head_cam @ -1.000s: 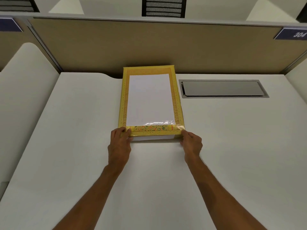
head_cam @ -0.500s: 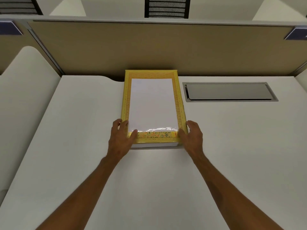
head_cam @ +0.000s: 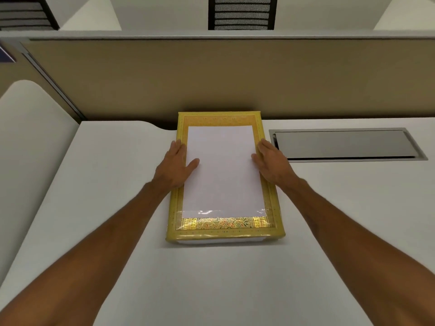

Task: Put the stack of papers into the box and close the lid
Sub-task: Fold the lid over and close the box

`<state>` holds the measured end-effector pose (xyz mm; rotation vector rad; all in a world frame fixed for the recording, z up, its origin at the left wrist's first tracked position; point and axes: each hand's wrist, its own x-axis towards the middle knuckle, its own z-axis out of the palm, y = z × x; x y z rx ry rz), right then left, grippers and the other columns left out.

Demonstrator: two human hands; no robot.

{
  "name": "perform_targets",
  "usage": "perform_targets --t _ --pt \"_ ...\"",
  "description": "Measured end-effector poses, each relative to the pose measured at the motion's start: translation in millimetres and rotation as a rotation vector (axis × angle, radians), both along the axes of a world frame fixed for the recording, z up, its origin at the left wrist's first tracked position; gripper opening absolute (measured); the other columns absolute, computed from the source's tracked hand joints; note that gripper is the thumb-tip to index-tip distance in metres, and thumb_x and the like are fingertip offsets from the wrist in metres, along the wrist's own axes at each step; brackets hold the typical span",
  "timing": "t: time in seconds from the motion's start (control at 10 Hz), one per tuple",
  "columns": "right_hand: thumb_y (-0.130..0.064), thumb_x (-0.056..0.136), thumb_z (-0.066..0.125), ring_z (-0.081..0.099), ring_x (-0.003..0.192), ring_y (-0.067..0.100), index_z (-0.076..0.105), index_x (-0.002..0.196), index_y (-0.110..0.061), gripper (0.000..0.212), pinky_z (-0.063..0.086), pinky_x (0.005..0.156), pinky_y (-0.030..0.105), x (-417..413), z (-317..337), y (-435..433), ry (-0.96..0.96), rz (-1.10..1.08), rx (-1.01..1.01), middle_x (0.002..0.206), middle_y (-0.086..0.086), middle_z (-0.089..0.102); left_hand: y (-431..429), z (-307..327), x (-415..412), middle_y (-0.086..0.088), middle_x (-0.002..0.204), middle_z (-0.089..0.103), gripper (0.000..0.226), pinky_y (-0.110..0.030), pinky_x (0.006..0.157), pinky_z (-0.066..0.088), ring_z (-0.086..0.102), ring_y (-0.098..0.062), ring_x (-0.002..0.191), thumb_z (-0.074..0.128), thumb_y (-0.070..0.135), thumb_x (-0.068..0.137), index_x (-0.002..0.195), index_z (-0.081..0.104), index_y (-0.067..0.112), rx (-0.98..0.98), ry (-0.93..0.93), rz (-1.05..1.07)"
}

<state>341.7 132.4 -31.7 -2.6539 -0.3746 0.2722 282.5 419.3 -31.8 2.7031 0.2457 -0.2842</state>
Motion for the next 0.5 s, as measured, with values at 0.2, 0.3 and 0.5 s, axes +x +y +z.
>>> perform_targets --t 0.2,0.3,0.5 --pt "-0.033 0.105 0.038 0.058 0.119 0.027 0.055 0.128 -0.004 0.042 0.046 0.106 0.044 9 -7 -2 -0.100 -0.014 0.024 0.135 0.010 0.058 -3 1 9 -0.003 0.167 0.013 0.075 -0.043 0.117 0.025 0.021 -0.026 0.151 0.033 0.056 0.100 0.159 0.015 0.012 0.091 -0.010 0.023" --pt "-0.035 0.104 0.040 0.053 0.127 0.029 0.051 0.134 -0.003 0.045 0.042 0.107 0.041 8 -3 -2 -0.092 0.003 -0.013 0.144 0.010 0.052 -5 -1 5 -0.004 0.168 0.008 0.079 -0.042 0.118 0.022 0.015 -0.026 0.153 0.035 0.056 0.100 0.159 0.009 0.011 0.083 0.004 0.002" --pt "-0.039 0.101 0.047 0.046 0.131 0.031 0.046 0.136 -0.005 0.049 0.043 0.102 0.041 1 19 1 -0.005 0.031 -0.047 0.146 0.011 0.044 -13 5 -6 -0.008 0.167 0.009 0.084 -0.049 0.122 0.013 0.004 -0.030 0.154 0.035 0.063 0.096 0.158 0.014 0.010 0.139 -0.052 -0.025"
